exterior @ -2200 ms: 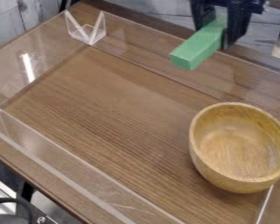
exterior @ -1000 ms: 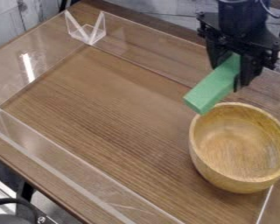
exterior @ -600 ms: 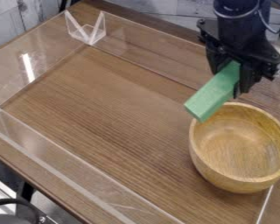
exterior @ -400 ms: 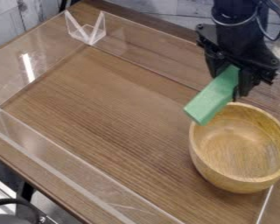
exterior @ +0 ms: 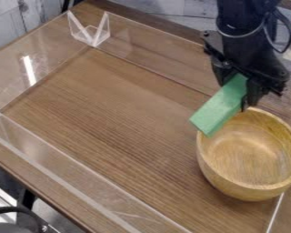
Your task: Remove the green block from inside the brown bowl and put it on the table
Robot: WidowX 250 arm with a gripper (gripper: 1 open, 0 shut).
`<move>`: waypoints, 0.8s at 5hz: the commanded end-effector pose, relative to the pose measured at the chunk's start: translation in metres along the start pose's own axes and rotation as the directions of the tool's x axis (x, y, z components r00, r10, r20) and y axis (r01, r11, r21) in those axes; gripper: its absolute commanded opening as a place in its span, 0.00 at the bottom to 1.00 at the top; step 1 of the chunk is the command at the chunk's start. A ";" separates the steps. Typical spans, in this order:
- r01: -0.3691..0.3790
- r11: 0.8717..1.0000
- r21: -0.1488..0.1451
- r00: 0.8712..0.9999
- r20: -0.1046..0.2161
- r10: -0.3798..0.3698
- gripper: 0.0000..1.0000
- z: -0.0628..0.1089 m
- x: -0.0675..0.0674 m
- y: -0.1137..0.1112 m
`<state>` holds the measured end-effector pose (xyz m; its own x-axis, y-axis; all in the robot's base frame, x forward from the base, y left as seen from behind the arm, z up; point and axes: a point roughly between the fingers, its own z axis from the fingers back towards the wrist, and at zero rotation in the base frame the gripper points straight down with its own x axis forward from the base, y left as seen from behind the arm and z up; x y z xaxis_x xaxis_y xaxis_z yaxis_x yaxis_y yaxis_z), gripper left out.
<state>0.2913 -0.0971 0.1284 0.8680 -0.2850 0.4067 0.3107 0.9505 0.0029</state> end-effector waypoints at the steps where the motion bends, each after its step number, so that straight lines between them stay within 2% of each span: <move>1: 0.004 1.000 0.005 0.997 0.078 -0.004 0.00 0.017 0.007 0.000; 3: -0.041 0.999 0.032 0.997 0.074 0.038 0.00 0.041 -0.021 0.021; 4: -0.058 0.997 0.044 0.996 0.073 0.055 0.00 0.047 -0.035 0.029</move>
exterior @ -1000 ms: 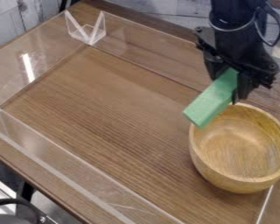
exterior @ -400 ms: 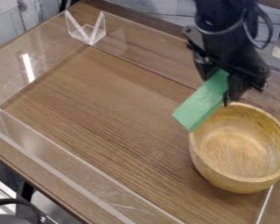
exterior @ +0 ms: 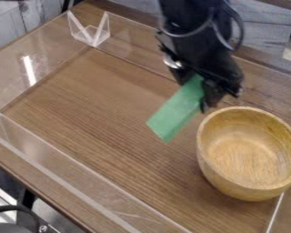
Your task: Remove the green block from inside the brown bowl and put it on the table
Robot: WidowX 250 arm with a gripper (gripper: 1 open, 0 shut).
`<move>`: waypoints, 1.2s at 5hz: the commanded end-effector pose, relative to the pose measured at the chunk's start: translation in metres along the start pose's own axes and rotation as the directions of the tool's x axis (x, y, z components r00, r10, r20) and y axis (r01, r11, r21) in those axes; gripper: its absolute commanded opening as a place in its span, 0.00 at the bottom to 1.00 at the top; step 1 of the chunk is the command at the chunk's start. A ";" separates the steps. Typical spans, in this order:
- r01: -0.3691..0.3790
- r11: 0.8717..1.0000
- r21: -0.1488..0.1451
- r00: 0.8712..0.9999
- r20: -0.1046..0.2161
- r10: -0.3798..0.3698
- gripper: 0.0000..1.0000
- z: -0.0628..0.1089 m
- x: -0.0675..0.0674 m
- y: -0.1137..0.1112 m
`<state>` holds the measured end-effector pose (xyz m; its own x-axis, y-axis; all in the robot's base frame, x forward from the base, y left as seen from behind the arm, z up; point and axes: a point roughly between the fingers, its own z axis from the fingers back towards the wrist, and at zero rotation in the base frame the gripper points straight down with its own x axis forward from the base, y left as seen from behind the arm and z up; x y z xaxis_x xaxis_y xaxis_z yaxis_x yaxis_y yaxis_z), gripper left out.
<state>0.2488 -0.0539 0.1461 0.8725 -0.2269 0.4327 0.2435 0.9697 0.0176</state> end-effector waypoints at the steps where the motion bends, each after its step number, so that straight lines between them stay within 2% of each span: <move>1: 0.009 1.000 -0.002 0.999 0.037 -0.008 0.00 0.022 -0.007 0.003; 2: 0.023 1.000 -0.008 0.999 0.032 -0.022 0.00 0.026 -0.016 0.002; 6: 0.008 1.000 -0.003 1.000 0.019 -0.008 0.00 0.010 -0.029 0.017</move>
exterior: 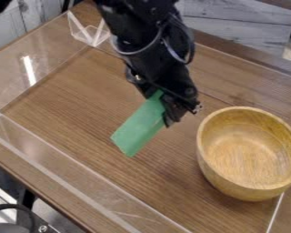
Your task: Remove the green block from inside the brown bowl and put it on the table
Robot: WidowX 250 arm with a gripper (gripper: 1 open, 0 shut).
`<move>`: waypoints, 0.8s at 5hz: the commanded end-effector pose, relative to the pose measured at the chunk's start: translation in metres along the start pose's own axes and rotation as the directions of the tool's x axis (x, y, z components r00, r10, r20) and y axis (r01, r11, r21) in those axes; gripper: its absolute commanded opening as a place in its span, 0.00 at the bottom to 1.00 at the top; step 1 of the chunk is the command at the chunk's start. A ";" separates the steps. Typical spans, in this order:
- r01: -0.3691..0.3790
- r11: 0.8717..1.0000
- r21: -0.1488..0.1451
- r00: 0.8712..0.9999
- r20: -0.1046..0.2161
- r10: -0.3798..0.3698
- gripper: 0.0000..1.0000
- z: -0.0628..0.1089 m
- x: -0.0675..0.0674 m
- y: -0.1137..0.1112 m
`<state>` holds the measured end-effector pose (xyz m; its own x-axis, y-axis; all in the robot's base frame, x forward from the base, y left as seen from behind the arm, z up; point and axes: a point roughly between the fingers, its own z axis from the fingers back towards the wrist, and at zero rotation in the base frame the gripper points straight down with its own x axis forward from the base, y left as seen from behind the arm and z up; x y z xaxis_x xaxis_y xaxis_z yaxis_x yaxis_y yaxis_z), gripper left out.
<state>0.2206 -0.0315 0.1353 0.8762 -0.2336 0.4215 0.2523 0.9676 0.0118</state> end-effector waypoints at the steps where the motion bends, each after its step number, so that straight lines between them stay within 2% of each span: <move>1: -0.004 1.000 0.008 1.000 0.030 0.004 0.00 0.001 0.005 0.004; 4: -0.030 0.999 0.014 0.999 0.036 0.030 0.00 -0.008 0.004 0.011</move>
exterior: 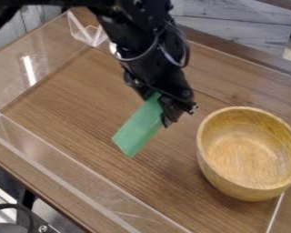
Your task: Remove the green block from inside the brown bowl and put it on the table
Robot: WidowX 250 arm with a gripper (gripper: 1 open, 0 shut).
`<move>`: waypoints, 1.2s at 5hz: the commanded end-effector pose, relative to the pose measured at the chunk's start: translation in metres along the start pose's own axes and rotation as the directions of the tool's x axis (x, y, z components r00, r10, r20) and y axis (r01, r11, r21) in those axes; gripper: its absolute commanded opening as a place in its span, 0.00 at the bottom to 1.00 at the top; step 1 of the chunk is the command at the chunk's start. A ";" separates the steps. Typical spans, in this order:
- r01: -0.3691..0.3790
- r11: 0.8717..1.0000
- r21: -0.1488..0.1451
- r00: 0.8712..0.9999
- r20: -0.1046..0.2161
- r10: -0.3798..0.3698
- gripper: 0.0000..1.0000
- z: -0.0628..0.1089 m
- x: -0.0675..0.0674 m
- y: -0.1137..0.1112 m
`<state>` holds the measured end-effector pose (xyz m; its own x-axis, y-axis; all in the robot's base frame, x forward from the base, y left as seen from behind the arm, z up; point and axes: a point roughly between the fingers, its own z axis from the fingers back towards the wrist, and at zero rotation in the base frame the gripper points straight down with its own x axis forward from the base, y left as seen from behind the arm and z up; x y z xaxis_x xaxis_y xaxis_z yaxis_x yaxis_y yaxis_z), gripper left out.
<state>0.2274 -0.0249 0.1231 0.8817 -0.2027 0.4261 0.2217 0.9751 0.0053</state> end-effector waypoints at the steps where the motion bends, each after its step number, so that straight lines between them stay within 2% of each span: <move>1: -0.007 1.000 0.006 0.999 0.032 0.006 0.00 0.003 0.005 0.004; 6: -0.043 0.999 0.001 0.998 0.042 0.043 0.00 -0.007 0.007 0.007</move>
<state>0.2347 -0.0227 0.1132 0.8859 -0.1573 0.4364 0.1842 0.9827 -0.0198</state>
